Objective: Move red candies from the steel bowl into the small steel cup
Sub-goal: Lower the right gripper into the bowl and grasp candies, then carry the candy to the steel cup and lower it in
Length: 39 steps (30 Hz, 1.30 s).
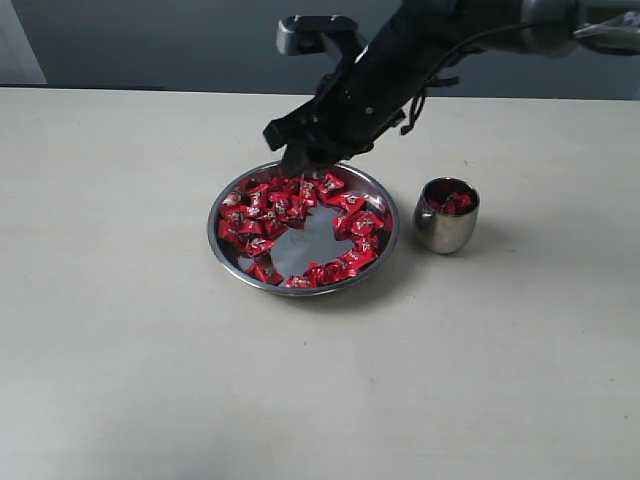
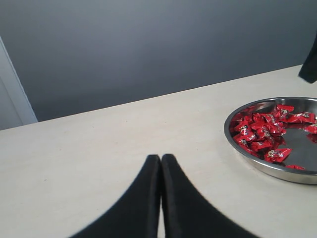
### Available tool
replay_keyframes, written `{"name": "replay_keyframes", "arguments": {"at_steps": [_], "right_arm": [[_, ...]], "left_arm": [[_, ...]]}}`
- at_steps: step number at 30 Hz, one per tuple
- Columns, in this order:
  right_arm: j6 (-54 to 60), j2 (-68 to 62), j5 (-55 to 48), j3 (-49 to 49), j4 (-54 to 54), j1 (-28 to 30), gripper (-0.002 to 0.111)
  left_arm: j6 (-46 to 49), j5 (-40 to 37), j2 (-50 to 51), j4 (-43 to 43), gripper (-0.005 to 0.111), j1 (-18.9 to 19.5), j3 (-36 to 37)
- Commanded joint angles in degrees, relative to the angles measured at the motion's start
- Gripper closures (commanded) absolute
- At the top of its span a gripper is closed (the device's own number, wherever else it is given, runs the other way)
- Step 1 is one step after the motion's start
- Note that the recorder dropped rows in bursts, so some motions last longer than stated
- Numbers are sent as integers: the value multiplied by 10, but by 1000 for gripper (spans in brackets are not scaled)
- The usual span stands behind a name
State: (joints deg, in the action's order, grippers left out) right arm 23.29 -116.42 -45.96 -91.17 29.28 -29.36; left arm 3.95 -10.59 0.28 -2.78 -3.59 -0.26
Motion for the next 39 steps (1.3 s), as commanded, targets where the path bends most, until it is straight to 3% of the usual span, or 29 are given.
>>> {"name": "replay_keyframes", "arguments": {"at_steps": [1, 27, 33, 39], "right_arm": [[7, -44, 56, 0, -2, -33, 66], [7, -133, 77, 0, 74, -44, 67], [7, -134, 82, 0, 74, -44, 93], [7, -141, 84, 0, 71, -44, 96]], "left_arm": [[-1, 2, -3, 1, 105, 0, 3], [-1, 2, -3, 1, 105, 0, 3], [-1, 2, -3, 1, 105, 0, 3], [-1, 2, -3, 1, 105, 0, 3]]}}
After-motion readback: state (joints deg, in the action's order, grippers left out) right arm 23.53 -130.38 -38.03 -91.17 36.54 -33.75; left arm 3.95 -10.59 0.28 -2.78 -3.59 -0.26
